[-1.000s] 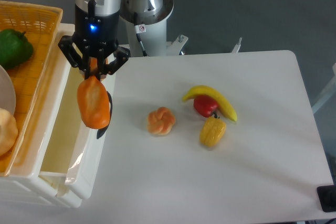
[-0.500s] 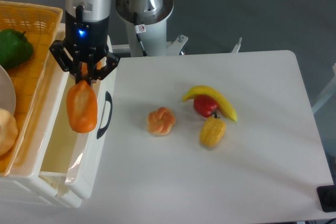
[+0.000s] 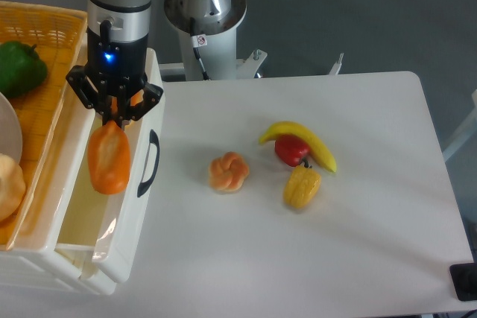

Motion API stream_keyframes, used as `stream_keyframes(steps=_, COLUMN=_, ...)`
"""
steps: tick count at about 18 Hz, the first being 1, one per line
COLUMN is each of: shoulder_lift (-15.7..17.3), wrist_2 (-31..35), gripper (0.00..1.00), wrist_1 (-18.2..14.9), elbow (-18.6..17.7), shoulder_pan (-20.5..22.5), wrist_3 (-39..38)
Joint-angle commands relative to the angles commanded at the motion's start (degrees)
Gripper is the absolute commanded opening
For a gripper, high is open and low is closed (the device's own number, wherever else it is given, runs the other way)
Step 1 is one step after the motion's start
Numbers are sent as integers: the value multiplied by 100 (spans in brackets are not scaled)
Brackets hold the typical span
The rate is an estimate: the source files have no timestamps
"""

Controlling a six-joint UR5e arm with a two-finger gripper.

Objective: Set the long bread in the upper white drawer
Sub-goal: 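Lower the bread loaf into the open upper drawer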

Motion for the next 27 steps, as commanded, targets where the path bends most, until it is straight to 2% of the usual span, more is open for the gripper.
stream_keyframes(steps=7, shoulder_lift=-53, wrist_2=0, gripper=18, wrist_1=-9, elbow=-149, shoulder_pan=-237, wrist_3=-44)
stream_keyframes(steps=13, shoulder_lift=-70, wrist_2=26, gripper=25, wrist_1=0, elbow=-220, shoulder_pan=-255, wrist_3=0)
stream_keyframes(steps=22, shoulder_lift=-18, wrist_2=61, gripper=26, wrist_1=18, elbow=-210, shoulder_pan=-255, wrist_3=96)
stream_keyframes(steps=24, shoulder_lift=-26, wrist_2=61, gripper=53, wrist_1=18, elbow=-211, shoulder_pan=-255, wrist_3=149)
stream_keyframes(steps=26, shoulder_lift=-18, wrist_2=61, gripper=62, wrist_1=18, elbow=-193, shoulder_pan=-229, wrist_3=246)
stream_keyframes(steps=27, shoulder_lift=-9, wrist_2=61, gripper=71, wrist_1=18, elbow=-193, shoulder_pan=-229, wrist_3=255)
